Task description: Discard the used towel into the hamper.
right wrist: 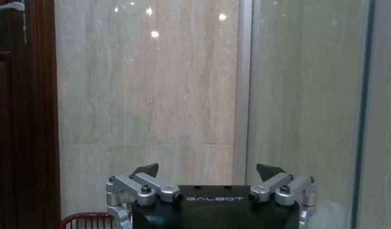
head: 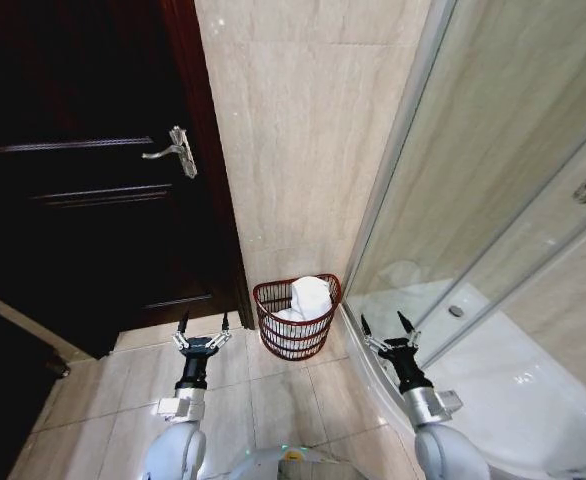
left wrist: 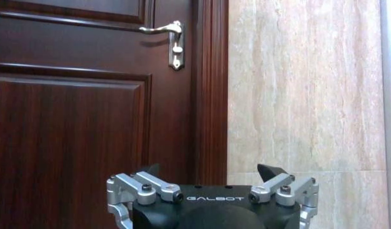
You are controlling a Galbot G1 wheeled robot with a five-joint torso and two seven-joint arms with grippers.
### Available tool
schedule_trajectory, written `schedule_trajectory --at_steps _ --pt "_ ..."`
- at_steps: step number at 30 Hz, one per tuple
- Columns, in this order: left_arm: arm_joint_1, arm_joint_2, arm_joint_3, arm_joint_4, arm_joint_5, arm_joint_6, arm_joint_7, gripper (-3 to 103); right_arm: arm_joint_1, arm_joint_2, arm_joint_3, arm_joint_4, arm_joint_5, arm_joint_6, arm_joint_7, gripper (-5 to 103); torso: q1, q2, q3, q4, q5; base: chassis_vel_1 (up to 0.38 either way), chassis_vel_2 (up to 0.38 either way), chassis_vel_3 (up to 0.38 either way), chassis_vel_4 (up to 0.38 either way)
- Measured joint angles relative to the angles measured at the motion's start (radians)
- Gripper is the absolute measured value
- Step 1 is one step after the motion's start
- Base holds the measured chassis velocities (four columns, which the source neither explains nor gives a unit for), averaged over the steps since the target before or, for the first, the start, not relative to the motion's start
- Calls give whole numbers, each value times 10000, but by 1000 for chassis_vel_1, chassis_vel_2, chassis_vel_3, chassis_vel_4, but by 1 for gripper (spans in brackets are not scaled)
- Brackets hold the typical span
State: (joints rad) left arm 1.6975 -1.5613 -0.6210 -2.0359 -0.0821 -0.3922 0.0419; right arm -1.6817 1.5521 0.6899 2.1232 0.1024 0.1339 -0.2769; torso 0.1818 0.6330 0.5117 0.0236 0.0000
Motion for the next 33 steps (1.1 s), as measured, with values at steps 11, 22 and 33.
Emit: schedule_trajectory --at_steps 11,22,33 --pt "21 23 -36 15 -67 -44 10 100 -78 59 17 -21 -57 84 -44 100 0 -1 1 0 0 17 -19 -18 18" --pt "27 10 -36 44 -36 -91 15 100 -139 103 60 -55 -76 195 -78 100 1 0 0 0 0 51 -57 -54 51" --pt "136 7 -68 32 -157 -156 97 100 -194 231 -3 -105 -150 315 -102 100 -6 -18 -9 0 0 52 -53 -47 46"
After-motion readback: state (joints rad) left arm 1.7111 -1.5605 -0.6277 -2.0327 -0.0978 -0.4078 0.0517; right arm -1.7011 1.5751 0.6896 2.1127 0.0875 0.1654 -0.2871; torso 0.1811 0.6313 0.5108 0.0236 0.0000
